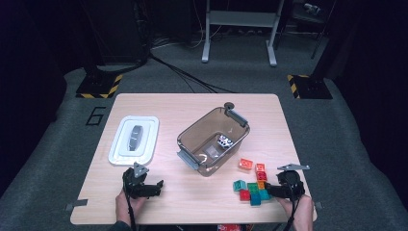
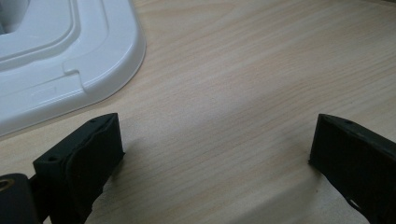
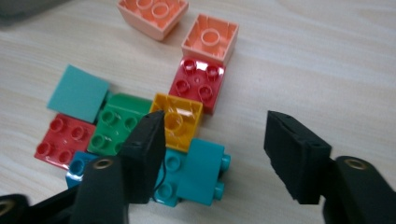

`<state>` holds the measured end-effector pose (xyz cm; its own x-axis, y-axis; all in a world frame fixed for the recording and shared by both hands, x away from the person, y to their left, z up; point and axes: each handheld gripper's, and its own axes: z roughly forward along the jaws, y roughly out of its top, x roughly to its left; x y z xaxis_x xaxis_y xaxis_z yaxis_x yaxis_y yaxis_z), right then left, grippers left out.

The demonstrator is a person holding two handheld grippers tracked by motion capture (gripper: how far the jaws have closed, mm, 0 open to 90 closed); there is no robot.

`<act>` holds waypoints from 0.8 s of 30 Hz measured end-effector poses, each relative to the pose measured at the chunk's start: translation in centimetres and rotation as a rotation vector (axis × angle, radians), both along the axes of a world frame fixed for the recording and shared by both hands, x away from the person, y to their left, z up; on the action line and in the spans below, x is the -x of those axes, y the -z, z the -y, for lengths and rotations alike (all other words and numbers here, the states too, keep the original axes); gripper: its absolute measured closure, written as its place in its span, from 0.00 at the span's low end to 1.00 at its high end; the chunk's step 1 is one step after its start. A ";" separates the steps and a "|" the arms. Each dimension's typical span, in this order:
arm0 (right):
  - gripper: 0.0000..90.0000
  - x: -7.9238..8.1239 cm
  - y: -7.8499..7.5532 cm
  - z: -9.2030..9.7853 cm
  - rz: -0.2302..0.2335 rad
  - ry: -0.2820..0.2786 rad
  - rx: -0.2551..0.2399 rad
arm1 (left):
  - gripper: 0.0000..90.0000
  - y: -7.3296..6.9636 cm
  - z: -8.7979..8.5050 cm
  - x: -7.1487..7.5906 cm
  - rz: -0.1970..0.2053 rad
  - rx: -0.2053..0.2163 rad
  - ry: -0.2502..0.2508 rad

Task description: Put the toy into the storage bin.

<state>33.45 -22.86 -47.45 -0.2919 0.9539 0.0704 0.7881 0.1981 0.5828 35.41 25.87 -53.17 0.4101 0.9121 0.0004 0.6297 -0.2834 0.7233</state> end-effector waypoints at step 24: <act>0.75 0.6 1.1 1.1 -0.047 0.034 -0.019 | 0.03 0.0 0.0 0.0 0.001 -0.001 0.000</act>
<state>32.80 -23.99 -48.56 -0.2553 0.9616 0.1011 0.8210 0.1604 0.5480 35.41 25.86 -53.17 0.4100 0.9121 0.0013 0.6290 -0.2838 0.7238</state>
